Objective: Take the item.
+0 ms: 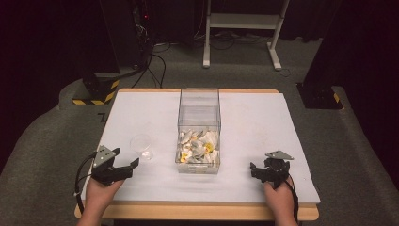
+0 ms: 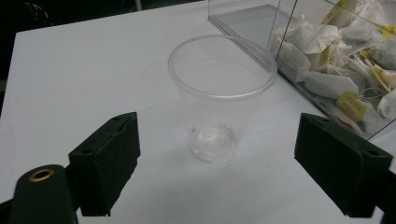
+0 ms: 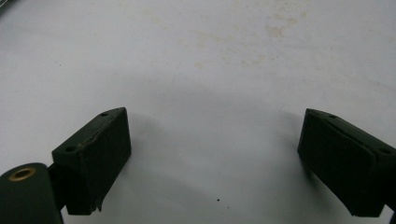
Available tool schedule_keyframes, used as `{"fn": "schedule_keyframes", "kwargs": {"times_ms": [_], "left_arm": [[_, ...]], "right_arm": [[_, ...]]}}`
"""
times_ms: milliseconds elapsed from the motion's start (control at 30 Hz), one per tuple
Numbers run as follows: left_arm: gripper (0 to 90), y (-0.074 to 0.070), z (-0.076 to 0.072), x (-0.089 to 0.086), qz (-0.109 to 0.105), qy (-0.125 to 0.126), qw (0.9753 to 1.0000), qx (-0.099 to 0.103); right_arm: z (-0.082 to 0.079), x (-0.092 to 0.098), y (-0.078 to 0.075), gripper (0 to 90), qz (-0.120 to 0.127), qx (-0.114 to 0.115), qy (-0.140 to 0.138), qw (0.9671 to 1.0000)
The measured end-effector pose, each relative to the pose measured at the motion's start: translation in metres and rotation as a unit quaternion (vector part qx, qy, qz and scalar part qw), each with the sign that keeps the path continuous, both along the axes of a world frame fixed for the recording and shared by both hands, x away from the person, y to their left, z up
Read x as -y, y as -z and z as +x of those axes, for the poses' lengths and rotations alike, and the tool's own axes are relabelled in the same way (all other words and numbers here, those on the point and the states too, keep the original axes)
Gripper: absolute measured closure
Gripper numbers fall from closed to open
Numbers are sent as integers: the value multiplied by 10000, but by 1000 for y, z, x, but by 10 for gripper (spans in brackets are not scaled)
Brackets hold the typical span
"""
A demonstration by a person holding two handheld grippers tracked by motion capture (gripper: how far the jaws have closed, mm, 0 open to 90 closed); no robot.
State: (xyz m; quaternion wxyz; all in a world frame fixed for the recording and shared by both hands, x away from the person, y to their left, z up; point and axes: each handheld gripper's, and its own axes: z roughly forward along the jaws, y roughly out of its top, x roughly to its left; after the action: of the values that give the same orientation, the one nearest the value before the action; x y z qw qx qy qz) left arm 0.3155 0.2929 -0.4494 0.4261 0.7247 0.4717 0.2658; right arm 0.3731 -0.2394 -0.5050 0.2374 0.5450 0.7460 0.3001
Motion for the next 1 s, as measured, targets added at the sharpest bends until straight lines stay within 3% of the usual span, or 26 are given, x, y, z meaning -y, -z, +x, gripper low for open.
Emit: {"fn": "schedule_keyframes", "kwargs": {"times_ms": [1000], "left_arm": [[152, -13, 9, 29, -72, 327, 9993, 143]], "right_arm": [[0, 0, 0, 95, -3, 4, -6, 10000]]}}
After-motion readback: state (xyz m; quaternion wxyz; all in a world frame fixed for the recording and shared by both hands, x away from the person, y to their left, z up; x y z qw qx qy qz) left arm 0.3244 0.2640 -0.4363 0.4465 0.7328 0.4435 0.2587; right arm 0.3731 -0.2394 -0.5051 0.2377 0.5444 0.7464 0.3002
